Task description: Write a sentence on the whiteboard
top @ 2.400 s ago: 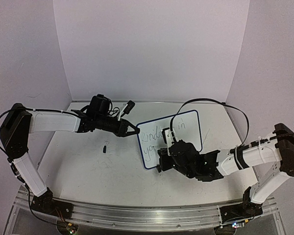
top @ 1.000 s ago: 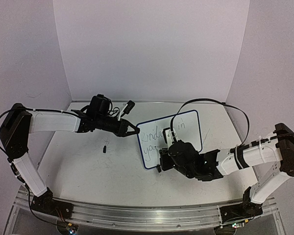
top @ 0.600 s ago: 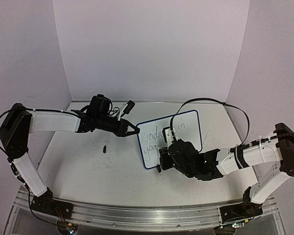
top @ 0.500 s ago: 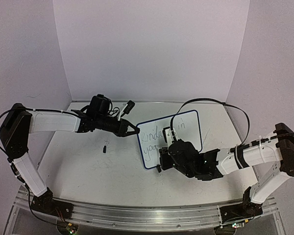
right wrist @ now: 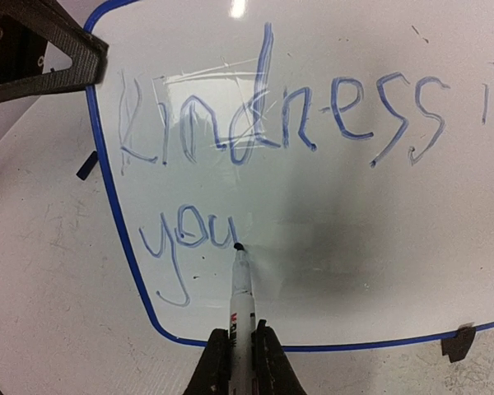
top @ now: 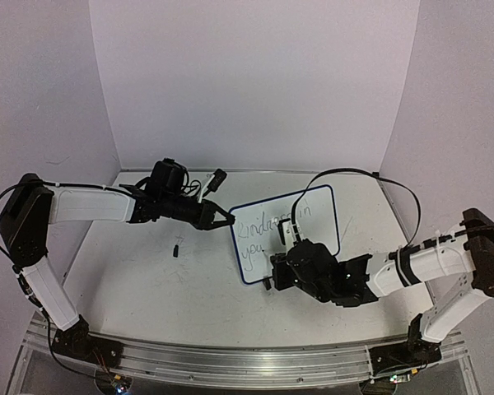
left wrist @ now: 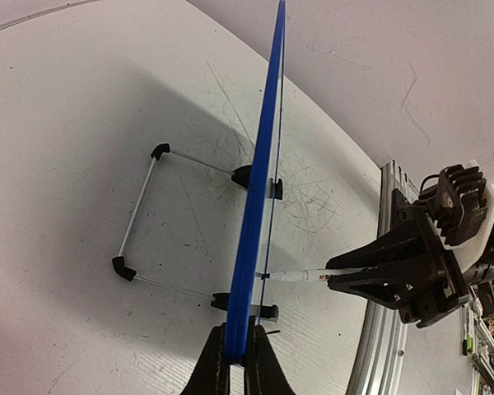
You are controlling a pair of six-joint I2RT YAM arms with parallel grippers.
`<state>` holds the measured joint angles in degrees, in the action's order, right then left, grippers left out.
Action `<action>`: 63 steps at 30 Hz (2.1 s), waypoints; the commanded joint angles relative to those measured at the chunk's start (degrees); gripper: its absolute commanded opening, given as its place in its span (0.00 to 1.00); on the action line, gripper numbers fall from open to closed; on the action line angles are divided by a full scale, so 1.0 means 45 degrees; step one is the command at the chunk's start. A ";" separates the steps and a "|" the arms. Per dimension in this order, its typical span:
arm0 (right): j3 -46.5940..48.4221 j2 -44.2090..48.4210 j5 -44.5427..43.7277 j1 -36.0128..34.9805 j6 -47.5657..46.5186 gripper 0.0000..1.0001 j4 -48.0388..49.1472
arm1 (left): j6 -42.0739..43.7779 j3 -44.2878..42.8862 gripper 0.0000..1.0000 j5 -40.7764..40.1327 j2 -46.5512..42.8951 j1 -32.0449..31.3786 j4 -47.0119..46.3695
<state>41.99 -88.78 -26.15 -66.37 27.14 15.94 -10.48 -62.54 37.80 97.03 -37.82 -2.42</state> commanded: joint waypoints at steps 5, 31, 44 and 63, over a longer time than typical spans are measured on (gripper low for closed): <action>-0.0069 0.1127 0.0035 0.0246 -0.0186 0.00 0.0091 | 0.0756 0.0147 0.00 -0.0636 -0.0121 -0.0071 0.0595; 0.0621 0.0010 -0.0125 0.0410 -0.0703 0.00 0.0553 | 0.0786 0.0168 0.00 -0.0693 -0.0211 -0.0077 0.0595; -0.0111 0.0332 -0.0020 0.0325 0.0006 0.00 -0.0503 | 0.0761 0.0145 0.00 -0.0636 -0.0106 -0.0093 0.0595; 0.0675 -0.0017 -0.0634 0.0077 -0.0087 0.00 -0.0401 | 0.0747 0.0166 0.00 -0.0645 -0.0163 -0.0091 0.0595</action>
<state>41.74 -88.02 -25.69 -66.07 28.22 13.95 -10.48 -62.50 37.54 96.77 -37.95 -2.35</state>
